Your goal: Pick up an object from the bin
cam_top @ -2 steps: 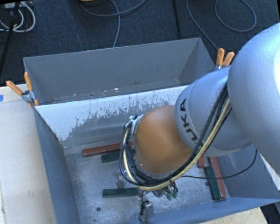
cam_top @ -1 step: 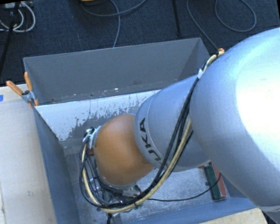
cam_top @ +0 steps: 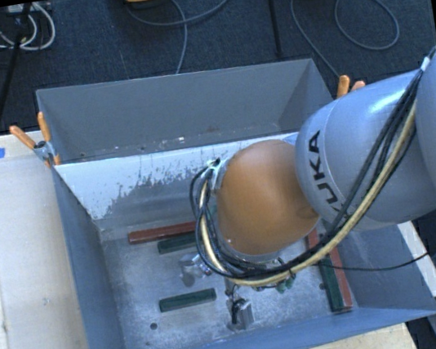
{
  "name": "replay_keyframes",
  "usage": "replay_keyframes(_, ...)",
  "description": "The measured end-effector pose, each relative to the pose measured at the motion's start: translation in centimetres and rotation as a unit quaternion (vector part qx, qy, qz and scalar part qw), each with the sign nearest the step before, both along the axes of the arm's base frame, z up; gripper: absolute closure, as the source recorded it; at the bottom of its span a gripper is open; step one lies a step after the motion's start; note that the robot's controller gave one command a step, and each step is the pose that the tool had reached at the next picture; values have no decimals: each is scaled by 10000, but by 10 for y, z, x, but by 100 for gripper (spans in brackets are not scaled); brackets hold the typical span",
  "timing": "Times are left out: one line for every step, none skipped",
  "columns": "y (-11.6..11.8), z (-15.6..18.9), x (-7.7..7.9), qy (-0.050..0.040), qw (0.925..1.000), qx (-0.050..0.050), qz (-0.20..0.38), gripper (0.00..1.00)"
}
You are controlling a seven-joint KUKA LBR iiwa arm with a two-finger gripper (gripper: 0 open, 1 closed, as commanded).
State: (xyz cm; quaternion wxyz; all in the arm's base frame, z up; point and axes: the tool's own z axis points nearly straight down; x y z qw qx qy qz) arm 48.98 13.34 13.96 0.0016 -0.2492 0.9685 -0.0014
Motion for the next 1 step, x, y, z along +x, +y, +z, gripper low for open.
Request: replay_keyframes(34, -71, 23, 22, 9894, 16, 1451, 0)
